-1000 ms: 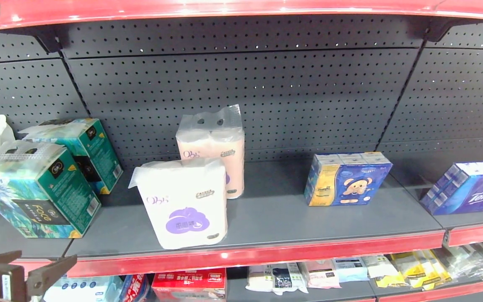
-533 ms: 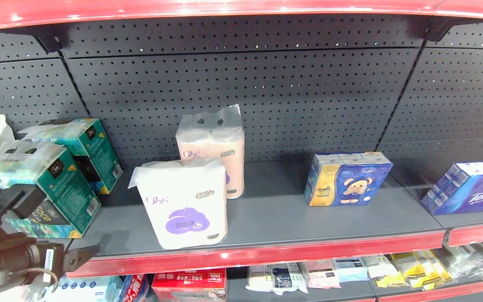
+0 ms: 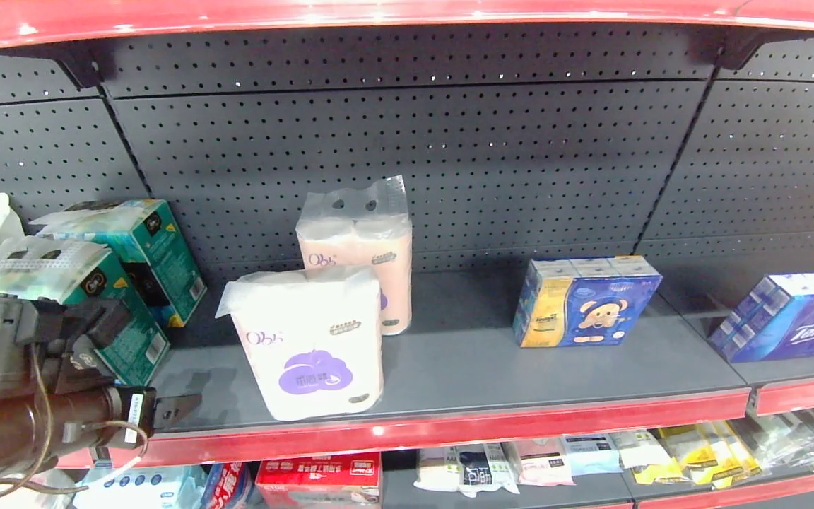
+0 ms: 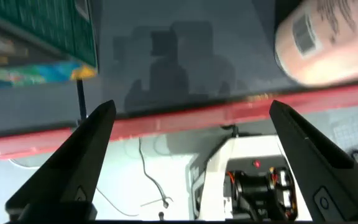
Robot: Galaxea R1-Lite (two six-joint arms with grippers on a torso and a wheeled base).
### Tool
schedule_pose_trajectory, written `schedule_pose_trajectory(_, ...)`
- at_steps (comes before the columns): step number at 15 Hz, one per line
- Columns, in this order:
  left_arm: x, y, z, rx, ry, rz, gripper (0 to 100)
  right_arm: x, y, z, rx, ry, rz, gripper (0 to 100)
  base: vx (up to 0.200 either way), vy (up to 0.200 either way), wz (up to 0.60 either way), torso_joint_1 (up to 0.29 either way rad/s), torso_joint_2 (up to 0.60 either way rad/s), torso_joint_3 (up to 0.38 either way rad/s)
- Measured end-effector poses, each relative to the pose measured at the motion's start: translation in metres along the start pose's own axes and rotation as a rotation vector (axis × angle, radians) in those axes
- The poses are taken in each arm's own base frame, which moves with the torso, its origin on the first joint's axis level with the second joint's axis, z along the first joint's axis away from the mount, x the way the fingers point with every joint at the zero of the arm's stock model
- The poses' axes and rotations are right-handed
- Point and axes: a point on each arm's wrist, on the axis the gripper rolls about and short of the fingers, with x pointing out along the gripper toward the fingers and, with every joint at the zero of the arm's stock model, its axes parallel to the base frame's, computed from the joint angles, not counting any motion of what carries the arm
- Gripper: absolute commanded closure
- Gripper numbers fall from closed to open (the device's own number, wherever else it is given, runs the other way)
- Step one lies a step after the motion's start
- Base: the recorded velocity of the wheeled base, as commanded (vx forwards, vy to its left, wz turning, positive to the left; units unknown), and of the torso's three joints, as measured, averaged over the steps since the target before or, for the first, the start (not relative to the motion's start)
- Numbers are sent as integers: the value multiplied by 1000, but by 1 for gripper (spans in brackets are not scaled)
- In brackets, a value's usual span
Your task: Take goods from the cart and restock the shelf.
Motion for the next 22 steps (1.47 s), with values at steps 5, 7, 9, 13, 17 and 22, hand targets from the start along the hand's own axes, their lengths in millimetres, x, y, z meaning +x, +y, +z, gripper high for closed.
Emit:
schedule_pose_trajectory(5, 19, -3, 8, 9, -12, -5, 0, 0, 0, 0, 0, 0, -1, 0, 0, 0, 0, 0, 0, 0)
schedule_pose_trajectory(7, 24, -4, 10, 11, -4, -4, 0, 0, 0, 0, 0, 0, -1, 0, 0, 0, 0, 0, 0, 0)
schedule_pose_trajectory(9, 29, -5, 13, 14, -3, -8, 0, 0, 0, 0, 0, 0, -1, 0, 0, 0, 0, 0, 0, 0)
schedule_pose_trajectory(13, 40, -6, 18, 16, -18, -1, 0, 0, 0, 0, 0, 0, -1, 0, 0, 0, 0, 0, 0, 0)
schedule_pose_trajectory(17, 52, -7, 24, 18, -38, 24, 0, 0, 0, 0, 0, 0, -1, 0, 0, 0, 0, 0, 0, 0)
schedule_pose_trajectory(22, 63, -12, 28, 29, -48, 22, 0, 0, 0, 0, 0, 0, -1, 0, 0, 0, 0, 0, 0, 0)
